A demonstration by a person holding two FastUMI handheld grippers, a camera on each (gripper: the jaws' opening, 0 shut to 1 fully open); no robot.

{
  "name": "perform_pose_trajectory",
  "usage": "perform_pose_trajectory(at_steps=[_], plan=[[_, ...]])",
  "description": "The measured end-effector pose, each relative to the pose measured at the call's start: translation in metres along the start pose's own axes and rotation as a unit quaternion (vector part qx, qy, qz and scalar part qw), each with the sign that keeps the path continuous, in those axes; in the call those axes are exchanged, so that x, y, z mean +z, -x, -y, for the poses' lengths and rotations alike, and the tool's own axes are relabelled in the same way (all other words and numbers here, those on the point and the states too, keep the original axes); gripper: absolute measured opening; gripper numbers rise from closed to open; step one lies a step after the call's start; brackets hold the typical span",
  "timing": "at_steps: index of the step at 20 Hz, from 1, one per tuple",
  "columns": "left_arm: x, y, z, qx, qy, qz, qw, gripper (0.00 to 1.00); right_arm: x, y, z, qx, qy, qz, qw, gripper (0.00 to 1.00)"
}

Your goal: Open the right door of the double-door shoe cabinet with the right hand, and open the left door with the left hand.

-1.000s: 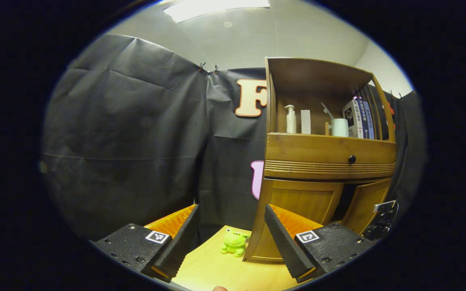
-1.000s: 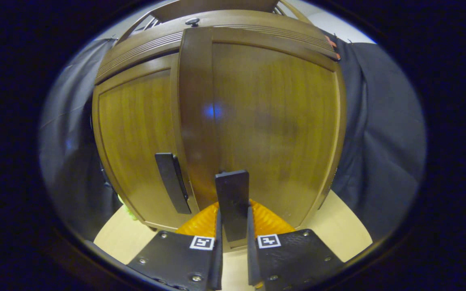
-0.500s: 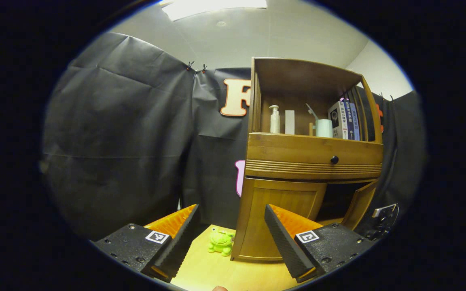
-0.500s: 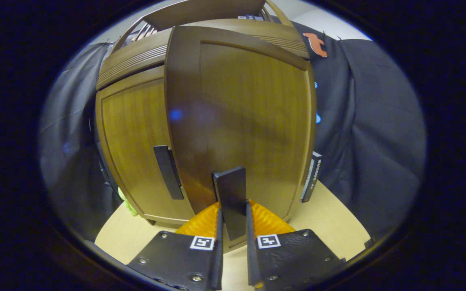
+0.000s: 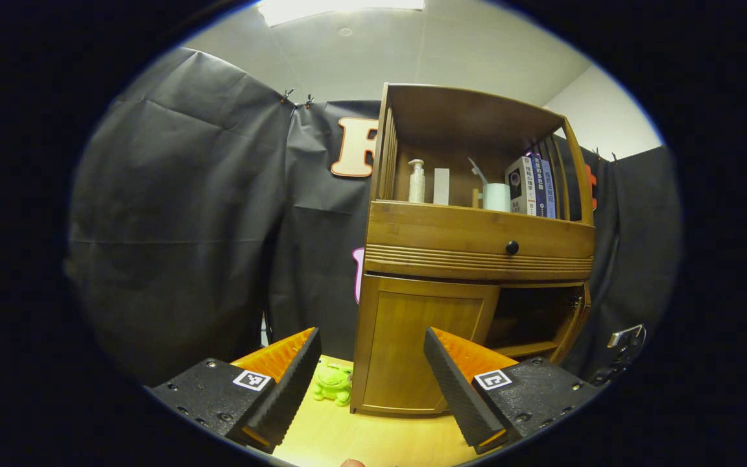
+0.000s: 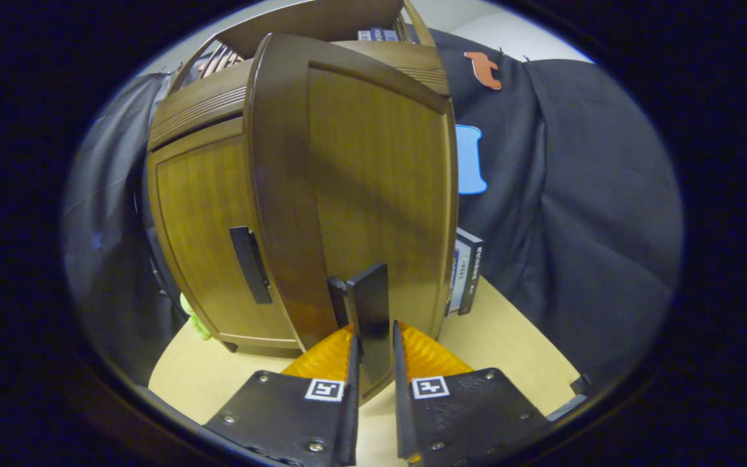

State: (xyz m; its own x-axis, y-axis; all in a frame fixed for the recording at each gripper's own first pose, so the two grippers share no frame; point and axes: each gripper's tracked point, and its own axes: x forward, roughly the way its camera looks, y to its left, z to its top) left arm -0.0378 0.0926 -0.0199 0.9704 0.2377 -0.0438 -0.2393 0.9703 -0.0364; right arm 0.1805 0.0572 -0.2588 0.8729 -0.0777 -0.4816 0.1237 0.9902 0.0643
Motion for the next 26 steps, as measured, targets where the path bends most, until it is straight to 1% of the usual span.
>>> perform_pose_trajectory(at_steps=[1,2,3,6,7,9,10,11,12,13,14,17,19,20,23,24,25,26], plan=[[-0.002,0.0,0.003,-0.005,0.002,-0.001,1.0,0.96,0.001,-0.005,-0.002,0.003,-0.005,-0.001,1.0,0.18],[-0.003,-0.001,0.005,-0.01,0.004,-0.003,1.0,0.98,0.002,0.004,0.001,0.005,-0.007,-0.004,1.0,0.19],[-0.004,-0.002,0.009,-0.015,0.006,-0.004,1.0,0.98,0.002,0.003,0.002,0.006,-0.01,-0.005,1.0,0.19],[-0.006,-0.006,0.018,-0.028,0.007,-0.007,1.0,0.96,0.004,0.007,0.014,0.001,-0.022,-0.006,1.0,0.19],[-0.006,-0.007,0.021,-0.033,0.007,-0.007,0.999,0.96,0.003,0.012,0.021,0.001,-0.03,-0.009,1.0,0.28],[-0.007,-0.009,0.027,-0.041,0.007,-0.008,0.999,0.96,-0.001,0.011,0.035,-0.014,-0.038,-0.008,0.999,0.32],[-0.007,-0.01,0.03,-0.044,0.007,-0.009,0.999,0.97,-0.001,0.011,0.042,-0.023,-0.037,-0.011,0.999,0.45],[-0.008,-0.01,0.033,-0.048,0.006,-0.009,0.999,0.96,-0.001,0.014,0.046,-0.023,-0.039,-0.009,0.999,0.52],[-0.008,-0.01,0.035,-0.051,0.005,-0.009,0.999,0.96,-0.002,0.014,0.049,-0.023,-0.038,-0.011,0.999,0.65],[-0.009,-0.011,0.037,-0.054,0.005,-0.01,0.998,0.96,0.0,0.017,0.055,-0.033,-0.038,-0.01,0.999,0.65],[-0.01,-0.012,0.039,-0.057,0.005,-0.012,0.998,0.96,-0.002,0.016,0.062,-0.038,-0.039,-0.011,0.998,0.82],[-0.013,-0.013,0.044,-0.064,0.006,-0.015,0.998,0.96,-0.003,0.019,0.07,-0.04,-0.052,-0.014,0.998,0.98],[-0.014,-0.013,0.045,-0.067,0.007,-0.017,0.998,0.96,-0.006,0.024,0.078,-0.054,-0.055,-0.013,0.997,0.98],[-0.014,-0.013,0.045,-0.068,0.008,-0.017,0.998,0.96,-0.005,0.026,0.082,-0.061,-0.054,-0.012,0.997,1.0],[-0.017,-0.012,0.047,-0.073,0.011,-0.021,0.997,0.96,-0.006,0.03,0.096,-0.077,-0.055,-0.011,0.995,0.98],[-0.018,-0.012,0.048,-0.075,0.012,-0.023,0.997,0.96,-0.005,0.031,0.1,-0.079,-0.057,-0.011,0.995,0.98],[-0.019,-0.012,0.049,-0.077,0.012,-0.024,0.997,0.96,-0.005,0.033,0.102,-0.077,-0.057,-0.012,0.995,1.0],[-0.02,-0.012,0.05,-0.079,0.011,-0.026,0.997,0.96,-0.006,0.034,0.104,-0.076,-0.057,-0.013,0.995,0.98]])
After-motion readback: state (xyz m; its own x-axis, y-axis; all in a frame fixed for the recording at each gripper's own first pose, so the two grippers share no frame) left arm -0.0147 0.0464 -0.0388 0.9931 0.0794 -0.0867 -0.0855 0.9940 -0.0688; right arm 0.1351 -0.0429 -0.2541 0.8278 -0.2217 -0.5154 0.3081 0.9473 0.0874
